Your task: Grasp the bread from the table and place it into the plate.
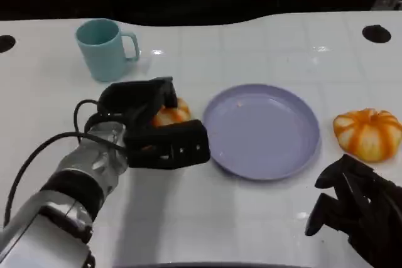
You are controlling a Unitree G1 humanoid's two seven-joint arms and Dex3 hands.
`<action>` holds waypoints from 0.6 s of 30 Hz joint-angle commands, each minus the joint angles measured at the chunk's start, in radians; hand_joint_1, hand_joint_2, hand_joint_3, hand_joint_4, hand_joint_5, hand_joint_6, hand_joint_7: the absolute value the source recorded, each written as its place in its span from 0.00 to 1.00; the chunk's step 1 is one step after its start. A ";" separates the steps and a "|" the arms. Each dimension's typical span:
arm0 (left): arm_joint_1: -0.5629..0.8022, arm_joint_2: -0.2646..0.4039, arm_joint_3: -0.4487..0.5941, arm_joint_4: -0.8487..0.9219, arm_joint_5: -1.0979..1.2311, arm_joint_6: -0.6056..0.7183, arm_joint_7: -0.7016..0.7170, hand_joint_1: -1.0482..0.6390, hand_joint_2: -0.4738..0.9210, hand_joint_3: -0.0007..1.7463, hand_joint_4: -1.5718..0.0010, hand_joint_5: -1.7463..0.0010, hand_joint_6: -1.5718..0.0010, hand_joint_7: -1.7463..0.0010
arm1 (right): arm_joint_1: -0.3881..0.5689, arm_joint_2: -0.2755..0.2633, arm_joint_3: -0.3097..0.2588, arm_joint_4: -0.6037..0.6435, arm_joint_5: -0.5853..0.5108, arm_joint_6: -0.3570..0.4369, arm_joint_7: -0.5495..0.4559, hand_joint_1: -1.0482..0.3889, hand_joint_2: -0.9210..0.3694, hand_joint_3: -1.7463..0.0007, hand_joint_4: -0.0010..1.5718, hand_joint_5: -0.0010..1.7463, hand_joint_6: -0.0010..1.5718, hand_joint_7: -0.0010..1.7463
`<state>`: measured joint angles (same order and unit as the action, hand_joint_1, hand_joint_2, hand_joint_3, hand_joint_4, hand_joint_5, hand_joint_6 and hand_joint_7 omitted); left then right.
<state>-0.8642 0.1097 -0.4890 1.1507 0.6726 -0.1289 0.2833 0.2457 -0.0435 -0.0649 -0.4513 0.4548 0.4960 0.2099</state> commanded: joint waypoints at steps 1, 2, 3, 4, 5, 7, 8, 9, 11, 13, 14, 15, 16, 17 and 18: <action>-0.024 -0.004 0.018 -0.073 -0.015 0.041 0.001 0.51 0.95 0.23 0.47 0.00 0.60 0.40 | -0.003 -0.010 -0.005 0.000 0.003 -0.003 -0.004 0.39 0.00 0.81 0.42 1.00 0.33 0.91; -0.027 -0.006 0.019 -0.084 -0.016 0.042 0.004 0.52 0.92 0.24 0.45 0.00 0.59 0.31 | -0.003 -0.010 -0.004 0.001 0.002 -0.005 -0.003 0.39 0.00 0.81 0.42 1.00 0.33 0.91; -0.029 -0.007 0.019 -0.091 -0.017 0.042 0.006 0.52 0.91 0.25 0.45 0.00 0.59 0.28 | -0.003 -0.011 -0.004 0.002 0.002 -0.007 -0.002 0.39 0.00 0.81 0.42 1.00 0.33 0.91; -0.032 -0.010 0.020 -0.101 -0.018 0.046 0.005 0.52 0.90 0.25 0.44 0.00 0.59 0.26 | -0.003 -0.010 -0.004 0.002 0.002 -0.007 -0.001 0.40 0.00 0.81 0.42 1.00 0.33 0.91; -0.034 -0.011 0.020 -0.108 -0.020 0.049 0.003 0.52 0.90 0.27 0.44 0.00 0.57 0.33 | -0.003 -0.010 -0.004 0.002 0.003 -0.008 -0.001 0.40 0.00 0.80 0.42 1.00 0.33 0.91; -0.040 -0.016 0.017 -0.116 -0.016 0.054 0.005 0.52 0.90 0.28 0.44 0.00 0.56 0.37 | -0.003 -0.009 -0.006 0.003 0.006 -0.007 0.000 0.40 0.00 0.80 0.42 1.00 0.33 0.91; -0.048 -0.023 0.014 -0.119 -0.012 0.053 0.011 0.52 0.89 0.28 0.44 0.00 0.54 0.37 | -0.003 -0.010 -0.005 0.004 0.005 -0.010 0.002 0.40 0.00 0.80 0.42 1.00 0.33 0.91; -0.054 -0.027 0.012 -0.122 -0.010 0.052 0.016 0.52 0.89 0.29 0.44 0.00 0.52 0.46 | -0.003 -0.012 -0.005 0.004 0.003 -0.011 0.004 0.40 0.00 0.80 0.42 1.00 0.33 0.91; -0.068 -0.039 0.005 -0.128 -0.004 0.048 0.016 0.50 0.90 0.24 0.44 0.00 0.47 0.65 | -0.003 -0.012 -0.005 0.005 0.002 -0.011 0.003 0.40 0.00 0.80 0.42 1.00 0.33 0.92; -0.082 -0.050 -0.005 -0.125 0.001 0.040 0.009 0.50 0.92 0.20 0.46 0.00 0.41 0.75 | -0.003 -0.012 -0.005 0.003 0.004 -0.008 0.001 0.40 0.00 0.80 0.42 1.00 0.32 0.92; -0.088 -0.056 -0.013 -0.122 0.006 0.029 0.009 0.49 0.95 0.17 0.46 0.00 0.39 0.71 | -0.003 -0.011 -0.006 0.003 0.004 -0.005 0.000 0.40 0.00 0.80 0.42 1.00 0.32 0.92; -0.092 -0.059 -0.021 -0.119 0.011 0.013 0.016 0.49 0.96 0.14 0.46 0.00 0.41 0.63 | -0.003 -0.011 -0.005 0.002 0.005 -0.004 -0.002 0.40 0.00 0.80 0.42 1.00 0.32 0.92; -0.097 -0.065 -0.030 -0.115 0.018 -0.001 0.024 0.50 0.97 0.12 0.45 0.00 0.44 0.48 | -0.003 -0.010 -0.005 0.004 0.005 -0.006 -0.001 0.40 0.00 0.80 0.42 1.00 0.33 0.92; -0.102 -0.073 -0.034 -0.110 0.018 -0.010 0.024 0.49 0.98 0.11 0.44 0.00 0.48 0.33 | -0.002 -0.010 -0.004 0.005 0.002 -0.008 -0.001 0.40 0.00 0.80 0.42 1.00 0.33 0.92; -0.107 -0.080 -0.037 -0.105 0.019 -0.015 0.021 0.48 0.99 0.11 0.44 0.00 0.50 0.27 | -0.002 -0.010 -0.003 0.006 0.000 -0.011 0.000 0.40 0.00 0.80 0.42 1.00 0.33 0.92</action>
<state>-0.9379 0.0406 -0.5132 1.0359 0.6825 -0.1209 0.2892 0.2439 -0.0434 -0.0643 -0.4453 0.4545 0.4956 0.2099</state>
